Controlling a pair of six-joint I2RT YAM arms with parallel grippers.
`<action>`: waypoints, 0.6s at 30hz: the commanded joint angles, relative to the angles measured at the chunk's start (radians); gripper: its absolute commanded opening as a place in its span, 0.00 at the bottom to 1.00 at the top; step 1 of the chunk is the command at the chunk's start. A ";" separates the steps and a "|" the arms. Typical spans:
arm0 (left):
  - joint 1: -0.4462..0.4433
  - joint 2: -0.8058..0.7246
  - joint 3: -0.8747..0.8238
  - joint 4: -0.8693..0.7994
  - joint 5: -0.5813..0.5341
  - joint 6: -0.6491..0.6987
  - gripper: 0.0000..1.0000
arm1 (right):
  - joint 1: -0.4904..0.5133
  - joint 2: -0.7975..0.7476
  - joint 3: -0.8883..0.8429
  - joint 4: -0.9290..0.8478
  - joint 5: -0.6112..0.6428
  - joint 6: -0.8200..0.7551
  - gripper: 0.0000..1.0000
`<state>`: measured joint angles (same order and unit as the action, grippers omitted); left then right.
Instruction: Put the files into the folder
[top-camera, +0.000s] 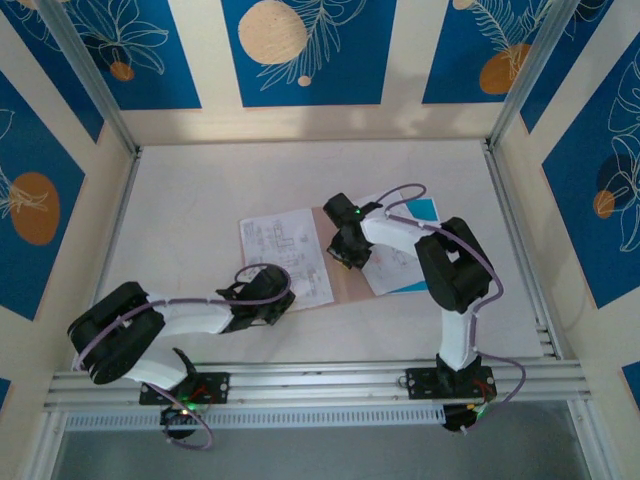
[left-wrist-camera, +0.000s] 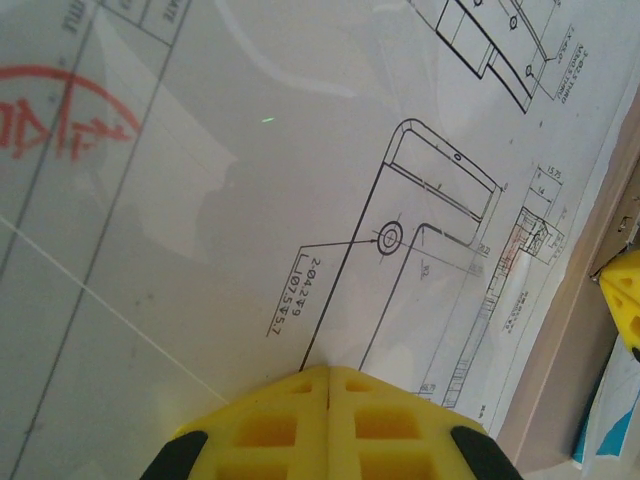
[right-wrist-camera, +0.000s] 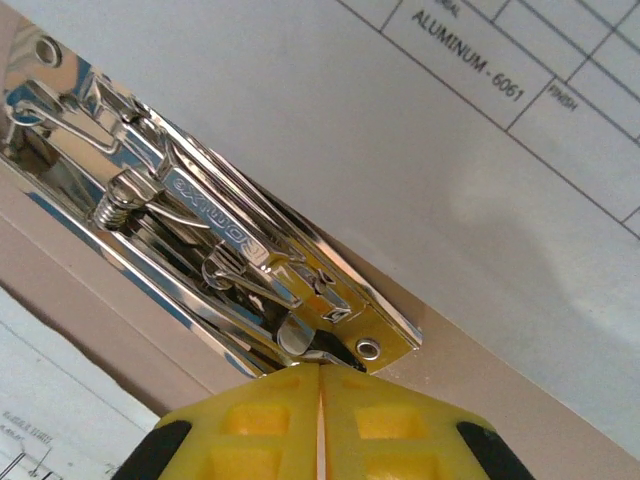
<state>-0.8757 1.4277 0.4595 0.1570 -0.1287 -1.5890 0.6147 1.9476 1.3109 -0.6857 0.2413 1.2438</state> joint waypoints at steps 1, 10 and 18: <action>-0.004 0.022 -0.055 -0.215 -0.022 -0.032 0.00 | 0.006 0.133 0.013 -0.173 0.185 -0.073 0.12; 0.000 0.004 -0.053 -0.240 -0.024 -0.026 0.00 | 0.048 0.223 0.139 -0.285 0.248 -0.144 0.15; 0.001 0.007 -0.050 -0.237 -0.022 -0.022 0.00 | 0.048 0.241 0.161 -0.273 0.260 -0.227 0.17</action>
<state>-0.8753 1.4158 0.4587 0.1375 -0.1291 -1.5890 0.6865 2.0842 1.5173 -0.9150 0.4015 1.0687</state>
